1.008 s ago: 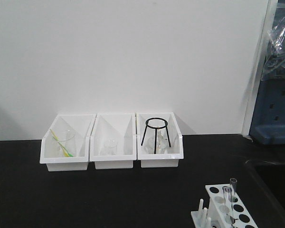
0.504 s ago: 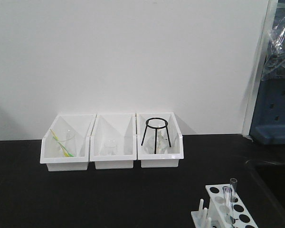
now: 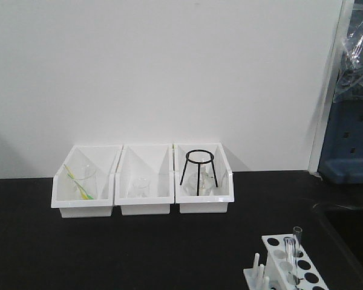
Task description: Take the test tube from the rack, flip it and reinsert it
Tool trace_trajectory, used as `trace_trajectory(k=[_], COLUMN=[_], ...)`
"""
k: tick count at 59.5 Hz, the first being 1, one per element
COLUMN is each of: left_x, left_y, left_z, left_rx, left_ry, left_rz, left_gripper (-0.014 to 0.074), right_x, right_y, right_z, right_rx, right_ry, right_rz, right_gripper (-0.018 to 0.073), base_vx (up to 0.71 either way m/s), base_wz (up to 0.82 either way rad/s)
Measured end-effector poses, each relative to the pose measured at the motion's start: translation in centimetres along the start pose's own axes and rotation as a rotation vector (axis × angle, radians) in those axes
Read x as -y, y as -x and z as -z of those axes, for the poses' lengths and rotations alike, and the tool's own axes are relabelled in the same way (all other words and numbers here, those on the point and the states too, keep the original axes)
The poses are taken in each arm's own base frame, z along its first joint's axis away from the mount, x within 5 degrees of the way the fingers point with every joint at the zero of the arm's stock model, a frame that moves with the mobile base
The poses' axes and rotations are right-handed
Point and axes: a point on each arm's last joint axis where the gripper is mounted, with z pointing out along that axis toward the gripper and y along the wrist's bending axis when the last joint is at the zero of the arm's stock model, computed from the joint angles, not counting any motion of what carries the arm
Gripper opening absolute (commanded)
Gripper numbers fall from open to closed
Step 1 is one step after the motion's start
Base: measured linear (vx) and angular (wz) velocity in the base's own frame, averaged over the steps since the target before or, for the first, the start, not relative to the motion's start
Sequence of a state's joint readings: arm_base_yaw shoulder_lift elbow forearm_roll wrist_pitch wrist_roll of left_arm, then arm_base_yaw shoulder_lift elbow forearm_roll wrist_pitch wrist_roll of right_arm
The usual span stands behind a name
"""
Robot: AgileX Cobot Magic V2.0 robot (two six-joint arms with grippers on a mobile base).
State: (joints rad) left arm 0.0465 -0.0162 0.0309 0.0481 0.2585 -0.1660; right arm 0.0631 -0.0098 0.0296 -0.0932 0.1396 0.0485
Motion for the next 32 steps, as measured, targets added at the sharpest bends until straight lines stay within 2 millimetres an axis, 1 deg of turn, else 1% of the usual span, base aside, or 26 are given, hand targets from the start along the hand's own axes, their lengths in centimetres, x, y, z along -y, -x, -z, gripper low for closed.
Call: trace_trajectory(k=[32], left_x=[0.00], left_y=[0.00], left_z=[0.00], left_rx=[0.000], left_ry=[0.000], left_rz=[0.000], left_gripper=[-0.0006], right_x=[0.00], right_y=[0.00], right_z=[0.00], right_rx=[0.000], right_ry=[0.000], right_rz=[-0.002], right_gripper=[-0.0012], base_vx=[0.00], base_wz=[0.00])
